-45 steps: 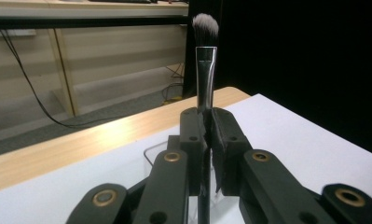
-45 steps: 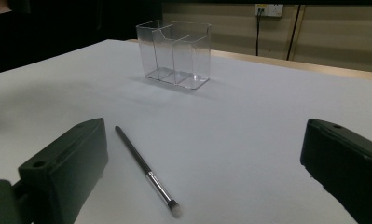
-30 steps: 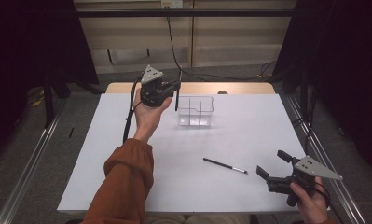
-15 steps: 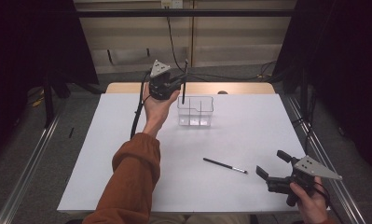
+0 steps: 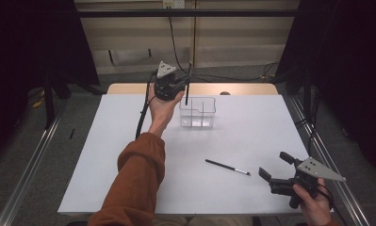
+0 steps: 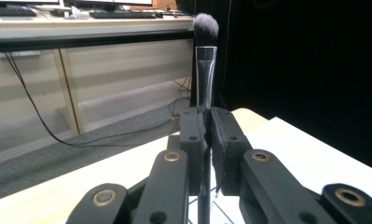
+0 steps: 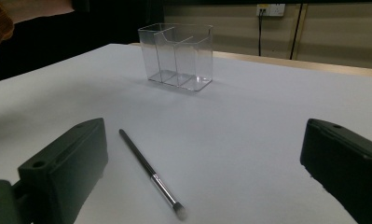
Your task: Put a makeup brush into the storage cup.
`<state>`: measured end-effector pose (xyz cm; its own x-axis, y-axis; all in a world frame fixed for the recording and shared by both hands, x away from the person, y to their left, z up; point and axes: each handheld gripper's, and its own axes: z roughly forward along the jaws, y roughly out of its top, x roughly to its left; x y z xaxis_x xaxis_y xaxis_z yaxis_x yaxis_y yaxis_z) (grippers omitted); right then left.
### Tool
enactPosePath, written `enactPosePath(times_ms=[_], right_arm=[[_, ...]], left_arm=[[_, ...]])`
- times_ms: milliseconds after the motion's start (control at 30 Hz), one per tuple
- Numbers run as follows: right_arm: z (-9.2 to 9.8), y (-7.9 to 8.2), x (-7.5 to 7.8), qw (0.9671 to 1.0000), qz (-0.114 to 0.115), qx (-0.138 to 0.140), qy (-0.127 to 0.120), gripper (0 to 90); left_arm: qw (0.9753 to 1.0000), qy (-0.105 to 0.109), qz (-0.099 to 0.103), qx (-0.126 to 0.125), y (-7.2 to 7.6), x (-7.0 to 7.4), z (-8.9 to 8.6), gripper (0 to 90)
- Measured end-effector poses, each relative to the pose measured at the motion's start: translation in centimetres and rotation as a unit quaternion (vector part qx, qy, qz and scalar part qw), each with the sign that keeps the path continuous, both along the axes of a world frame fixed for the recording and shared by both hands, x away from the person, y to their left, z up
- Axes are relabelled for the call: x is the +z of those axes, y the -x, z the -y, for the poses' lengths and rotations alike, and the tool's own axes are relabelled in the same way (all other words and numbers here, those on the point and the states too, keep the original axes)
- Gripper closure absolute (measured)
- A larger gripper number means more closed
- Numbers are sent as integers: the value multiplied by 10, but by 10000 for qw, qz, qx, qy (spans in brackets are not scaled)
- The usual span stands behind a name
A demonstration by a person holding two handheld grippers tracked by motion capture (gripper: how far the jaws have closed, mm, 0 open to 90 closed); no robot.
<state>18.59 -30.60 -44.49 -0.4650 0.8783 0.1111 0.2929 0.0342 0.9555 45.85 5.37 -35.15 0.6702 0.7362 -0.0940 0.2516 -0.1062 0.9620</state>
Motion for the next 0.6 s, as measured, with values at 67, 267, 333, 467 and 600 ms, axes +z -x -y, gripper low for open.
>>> enactPosePath(times_ms=[67,267,333,467,600], right_arm=[[0,0,0,10000,-2,8,-4,2],[0,0,0,10000,4,23,-4,2],[0,0,0,10000,-8,22,-15,2],[0,0,0,10000,-6,7,-14,2],[0,0,0,10000,-7,5,-17,2]], left_arm=[[9999,-100,37,40,0,-2,1,838],[10000,-32,-50,55,0,-10,0,838],[10000,-67,-53,41,0,-13,0,838],[9999,-109,-117,50,-1,-18,-1,837],[9997,-138,-172,46,-1,-22,-1,837]])
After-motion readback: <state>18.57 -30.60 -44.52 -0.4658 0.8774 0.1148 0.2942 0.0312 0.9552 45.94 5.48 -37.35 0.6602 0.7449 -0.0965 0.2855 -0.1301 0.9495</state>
